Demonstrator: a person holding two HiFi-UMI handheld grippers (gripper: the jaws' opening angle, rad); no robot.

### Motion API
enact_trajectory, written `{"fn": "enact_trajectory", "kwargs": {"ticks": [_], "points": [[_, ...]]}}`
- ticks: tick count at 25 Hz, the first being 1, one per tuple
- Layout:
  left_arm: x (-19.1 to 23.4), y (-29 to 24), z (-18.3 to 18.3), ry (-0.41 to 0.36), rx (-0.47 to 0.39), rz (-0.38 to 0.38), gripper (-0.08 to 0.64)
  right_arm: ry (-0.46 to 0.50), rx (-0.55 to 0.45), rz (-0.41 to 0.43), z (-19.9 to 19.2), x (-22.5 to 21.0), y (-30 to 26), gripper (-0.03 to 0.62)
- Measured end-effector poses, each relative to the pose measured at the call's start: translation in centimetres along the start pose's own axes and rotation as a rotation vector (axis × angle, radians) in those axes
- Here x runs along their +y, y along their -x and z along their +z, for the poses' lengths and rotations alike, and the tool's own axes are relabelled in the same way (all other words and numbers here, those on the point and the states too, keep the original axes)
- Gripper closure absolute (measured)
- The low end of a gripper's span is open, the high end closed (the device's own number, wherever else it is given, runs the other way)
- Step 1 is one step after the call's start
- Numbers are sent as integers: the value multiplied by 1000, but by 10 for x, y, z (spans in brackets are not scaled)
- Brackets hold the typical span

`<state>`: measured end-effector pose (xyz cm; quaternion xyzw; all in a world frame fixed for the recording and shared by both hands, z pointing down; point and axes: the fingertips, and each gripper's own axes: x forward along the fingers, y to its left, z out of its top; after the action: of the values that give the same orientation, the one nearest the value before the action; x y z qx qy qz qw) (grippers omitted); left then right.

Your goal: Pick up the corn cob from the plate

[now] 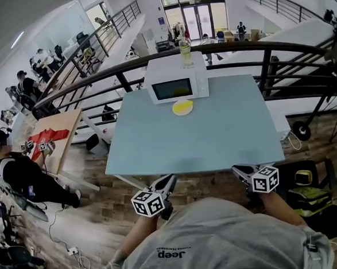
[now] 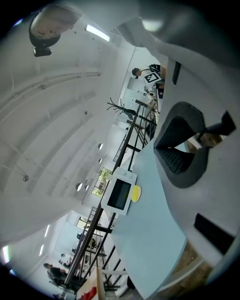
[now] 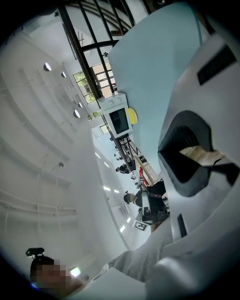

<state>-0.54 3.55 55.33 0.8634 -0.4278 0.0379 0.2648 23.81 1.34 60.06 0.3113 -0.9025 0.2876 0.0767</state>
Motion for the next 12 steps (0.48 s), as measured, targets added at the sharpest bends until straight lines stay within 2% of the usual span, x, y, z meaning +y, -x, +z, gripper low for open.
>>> {"fn": "enact_trajectory", "kwargs": {"ticks": [6,12], "points": [[48,-15,13,30,-6,-32,541,-1,25,-24,11,-8,-46,577],[120,-34,62,6,2,-99,541,-4,19,-70,52,-3,-115,577]]}}
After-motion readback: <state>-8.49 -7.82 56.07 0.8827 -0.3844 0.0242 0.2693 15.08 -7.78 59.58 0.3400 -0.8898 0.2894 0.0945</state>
